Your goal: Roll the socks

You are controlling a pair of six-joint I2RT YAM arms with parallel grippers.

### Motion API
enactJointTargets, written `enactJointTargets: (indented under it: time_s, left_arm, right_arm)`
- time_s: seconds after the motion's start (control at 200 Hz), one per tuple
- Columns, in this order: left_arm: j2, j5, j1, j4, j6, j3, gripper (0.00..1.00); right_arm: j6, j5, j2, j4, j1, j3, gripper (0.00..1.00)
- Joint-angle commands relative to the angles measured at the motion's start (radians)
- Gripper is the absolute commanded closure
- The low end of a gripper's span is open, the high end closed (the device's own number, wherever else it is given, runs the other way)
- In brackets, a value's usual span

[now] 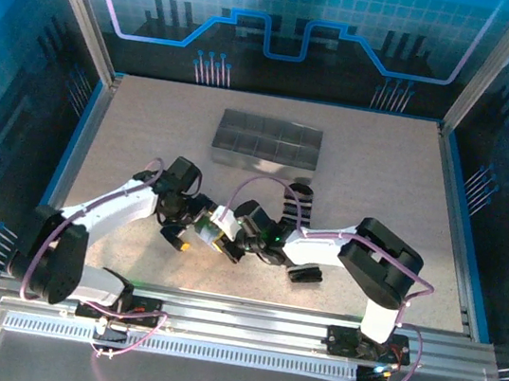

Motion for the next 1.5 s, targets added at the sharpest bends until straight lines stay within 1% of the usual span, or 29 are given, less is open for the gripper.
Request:
enactJointTargets:
  time_s: [0.0,0.13,0.22,0.275,0.395,0.54,0.62,0.65,0.675,0.73,0.77,0.795,0.841,0.871,0.921,0.981,1.156,1.216,1.306,1.496]
  left_arm:
    - [-0.05,0.045,0.008,0.054,0.024,-0.05,0.05]
    - [-0.054,0.084,0.008,0.125,0.034,-0.09,0.15]
    - [-0.027,0.093,0.005,0.144,0.046,-0.098,0.26]
    - [-0.007,0.096,0.002,0.166,0.05,-0.103,0.31]
    - [0.068,0.098,-0.009,0.194,0.068,-0.102,0.35]
    - [0.17,0.071,-0.044,0.194,0.097,-0.102,0.47]
    - [0.215,0.06,-0.064,0.178,0.098,-0.112,0.53]
    - [0.226,0.053,-0.072,0.162,0.095,-0.113,0.55]
    - [0.232,0.05,-0.078,0.144,0.092,-0.113,0.6]
    - [0.24,0.047,-0.087,0.109,0.09,-0.109,0.67]
    - [0.242,0.041,-0.094,0.077,0.09,-0.101,0.72]
    - [0.241,0.036,-0.096,0.058,0.094,-0.093,0.74]
    - [0.241,0.031,-0.099,0.032,0.1,-0.082,0.75]
    - [0.24,0.032,-0.1,0.016,0.101,-0.075,0.78]
    - [0.24,0.032,-0.099,-0.009,0.104,-0.058,0.79]
    - [0.242,0.032,-0.1,-0.04,0.105,-0.031,0.79]
    - [0.26,0.034,-0.101,-0.089,0.11,0.033,0.79]
    - [0.269,0.04,-0.103,-0.094,0.111,0.047,0.8]
    - [0.283,0.047,-0.103,-0.086,0.109,0.055,0.8]
    - [0.297,0.055,-0.107,-0.071,0.104,0.062,0.8]
  right_arm:
    - [0.067,-0.109,0.09,-0.2,-0.066,-0.045,1.0]
    - [0.101,-0.189,0.119,-0.214,-0.116,-0.039,1.0]
    - [0.124,-0.235,0.141,-0.215,-0.141,-0.041,1.0]
    - [0.138,-0.26,0.156,-0.217,-0.151,-0.042,1.0]
    - [0.164,-0.276,0.175,-0.202,-0.164,-0.051,1.0]
    - [0.182,-0.279,0.185,-0.182,-0.177,-0.055,1.0]
    - [0.162,-0.267,0.173,-0.182,-0.178,-0.044,1.0]
    - [0.146,-0.26,0.159,-0.182,-0.173,-0.04,0.97]
    - [0.129,-0.248,0.148,-0.183,-0.167,-0.037,0.93]
    - [0.07,-0.219,0.098,-0.19,-0.144,-0.032,0.81]
    - [0.021,-0.175,0.054,-0.184,-0.12,-0.037,0.72]
    - [-0.009,-0.141,0.025,-0.18,-0.103,-0.043,0.67]
    - [-0.06,-0.076,-0.028,-0.168,-0.073,-0.056,0.61]
    - [-0.093,-0.024,-0.065,-0.154,-0.049,-0.07,0.57]
    - [-0.149,0.084,-0.124,-0.111,-0.005,-0.102,0.51]
    - [-0.218,0.183,-0.176,-0.066,0.048,-0.13,0.44]
    - [-0.331,0.399,-0.192,-0.055,0.145,-0.107,0.4]
    - [-0.341,0.408,-0.185,-0.045,0.155,-0.095,0.39]
    - [-0.338,0.383,-0.16,-0.058,0.164,-0.068,0.4]
    - [-0.289,0.371,-0.083,-0.068,0.179,-0.022,0.43]
